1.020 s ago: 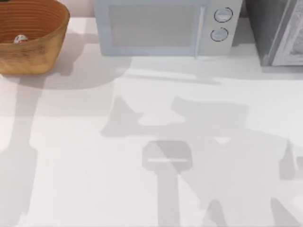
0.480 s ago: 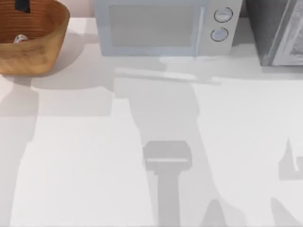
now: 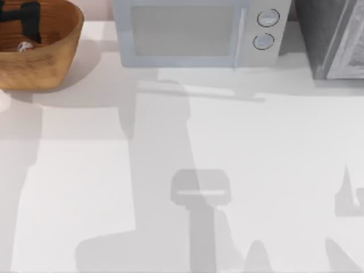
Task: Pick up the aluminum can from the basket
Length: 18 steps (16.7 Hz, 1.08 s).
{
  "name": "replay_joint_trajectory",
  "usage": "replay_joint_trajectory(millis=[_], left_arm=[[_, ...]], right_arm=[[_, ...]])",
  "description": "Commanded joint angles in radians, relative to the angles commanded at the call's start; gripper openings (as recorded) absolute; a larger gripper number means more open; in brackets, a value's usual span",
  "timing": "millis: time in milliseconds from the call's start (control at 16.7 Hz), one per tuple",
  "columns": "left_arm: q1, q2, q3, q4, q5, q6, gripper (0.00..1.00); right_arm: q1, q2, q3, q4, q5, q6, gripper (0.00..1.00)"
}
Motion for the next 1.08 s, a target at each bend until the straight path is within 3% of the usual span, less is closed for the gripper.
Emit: replay_joint_trajectory(millis=[1080], left_arm=[[-0.025,0.093,-0.045,0.143,-0.005,-0.024,1.00]], right_arm=[[0.000,0.000,0.000,0.000,0.000,0.000,1.00]])
